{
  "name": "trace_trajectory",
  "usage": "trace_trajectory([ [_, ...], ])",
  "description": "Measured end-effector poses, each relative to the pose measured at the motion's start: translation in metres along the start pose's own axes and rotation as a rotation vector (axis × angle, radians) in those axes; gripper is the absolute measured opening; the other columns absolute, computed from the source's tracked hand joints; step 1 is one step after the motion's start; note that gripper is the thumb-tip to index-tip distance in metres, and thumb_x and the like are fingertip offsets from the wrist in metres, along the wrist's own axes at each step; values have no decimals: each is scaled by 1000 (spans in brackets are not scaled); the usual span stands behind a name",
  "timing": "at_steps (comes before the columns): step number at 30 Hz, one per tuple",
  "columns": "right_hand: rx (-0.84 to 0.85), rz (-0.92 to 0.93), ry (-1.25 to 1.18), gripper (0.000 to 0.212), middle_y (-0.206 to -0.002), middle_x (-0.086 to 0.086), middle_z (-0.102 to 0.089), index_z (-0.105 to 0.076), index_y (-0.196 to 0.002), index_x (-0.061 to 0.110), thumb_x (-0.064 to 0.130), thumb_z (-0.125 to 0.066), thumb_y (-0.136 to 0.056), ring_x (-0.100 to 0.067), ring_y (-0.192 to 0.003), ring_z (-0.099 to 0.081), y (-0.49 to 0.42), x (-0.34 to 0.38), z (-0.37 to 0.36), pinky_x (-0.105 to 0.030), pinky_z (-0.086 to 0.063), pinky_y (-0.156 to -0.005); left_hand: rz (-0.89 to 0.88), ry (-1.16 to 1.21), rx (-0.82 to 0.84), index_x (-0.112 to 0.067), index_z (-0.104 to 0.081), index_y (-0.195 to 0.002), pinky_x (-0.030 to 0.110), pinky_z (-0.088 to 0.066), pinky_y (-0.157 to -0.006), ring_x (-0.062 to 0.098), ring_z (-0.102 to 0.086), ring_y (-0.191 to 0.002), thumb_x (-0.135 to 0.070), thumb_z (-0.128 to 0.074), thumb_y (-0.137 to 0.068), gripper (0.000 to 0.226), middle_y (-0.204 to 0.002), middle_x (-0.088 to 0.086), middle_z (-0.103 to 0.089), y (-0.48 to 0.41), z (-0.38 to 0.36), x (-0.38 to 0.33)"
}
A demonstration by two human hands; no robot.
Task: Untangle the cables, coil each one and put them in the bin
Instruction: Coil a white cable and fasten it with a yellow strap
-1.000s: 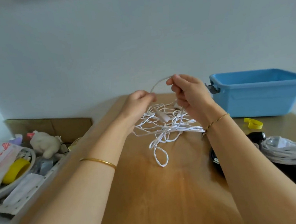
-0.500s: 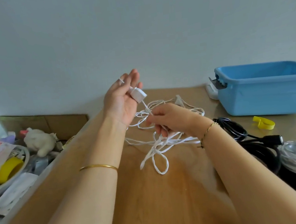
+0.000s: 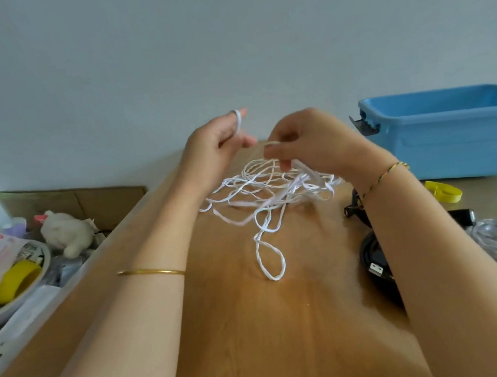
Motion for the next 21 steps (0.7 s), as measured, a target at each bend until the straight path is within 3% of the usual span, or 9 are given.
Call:
trace_trajectory([
  [2,-129,1,-71,15,-64,-7,-67,-69,-82,5,20,-66,-86,-8,-52,-54,-1,-3,10,-23,-44,-57,22,-95,152,-19,-50,-137,16,-41,-63,-5,-50,-57,-13,-44,-101,37,-77,-12,-66,2,-14,-7],
  [4,-193,-3,-112,16,-60,-7,-63,-68,-86,3,19,-65,-86,-11,-50,-55,0,-5,15,-25,-44,-55,62,-75,256,-21,-59,-118,17,-40,-54,3,-48,-53,-20,-38,-103,26,-67,-9,-62,7,-23,-14],
  [6,-246,4,-153,18,-55,-3,-57,-65,-85,2,20,-68,-84,-7,-43,-50,0,-6,20,-24,-42,-51,102,-17,289,-17,-58,-88,20,-41,-56,6,-52,-51,-26,-35,-104,29,-60,-6,-57,10,-24,-22],
  [7,-266,11,-174,18,-54,0,-55,-63,-83,4,20,-71,-81,-4,-41,-47,1,-6,23,-21,-40,-49,136,33,314,-15,-57,-84,22,-43,-57,9,-52,-50,-29,-35,-104,33,-58,-4,-54,12,-25,-24],
  [9,-279,26,-200,16,-56,2,-53,-62,-81,6,18,-72,-80,-2,-41,-45,1,-6,24,-19,-39,-48,203,162,396,-6,-62,-98,24,-46,-53,11,-44,-47,-31,-37,-103,36,-56,-1,-46,17,-31,-25],
  [12,-268,48,-154,13,-70,-7,-61,-64,-82,3,13,-72,-79,-12,-60,-53,1,-6,22,-30,-46,-60,246,192,463,1,-63,-111,19,-39,-44,9,-35,-43,-23,-45,-101,32,-49,-7,-36,20,-33,-22],
  [16,-185,13,-50,14,-69,0,-61,-66,-79,6,15,-76,-75,-9,-61,-52,-1,-11,14,-25,-44,-61,270,178,365,3,-64,-106,18,-43,-50,8,-38,-38,-17,-44,-102,28,-45,-6,-38,14,-23,-15],
  [19,-49,-73,27,7,-71,-1,-63,-68,-82,6,7,-72,-76,-9,-60,-52,1,-24,3,-19,-43,-59,239,120,128,-6,-64,-95,29,-48,-63,6,-39,-38,-15,-41,-102,26,-42,-11,-40,2,2,-6],
  [21,13,-119,30,6,-69,0,-61,-69,-82,8,10,-71,-76,-10,-61,-51,3,-32,-3,-21,-42,-59,219,108,-46,-13,-63,-84,31,-51,-61,6,-39,-38,-15,-40,-101,28,-44,-10,-41,-2,16,-2],
])
Point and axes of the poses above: each hand's wrist, its own y-axis away from the middle knuckle, its own z-axis out of the back of the hand, x = y × z, the point moved 8 cm from there along -y, towards the middle knuckle
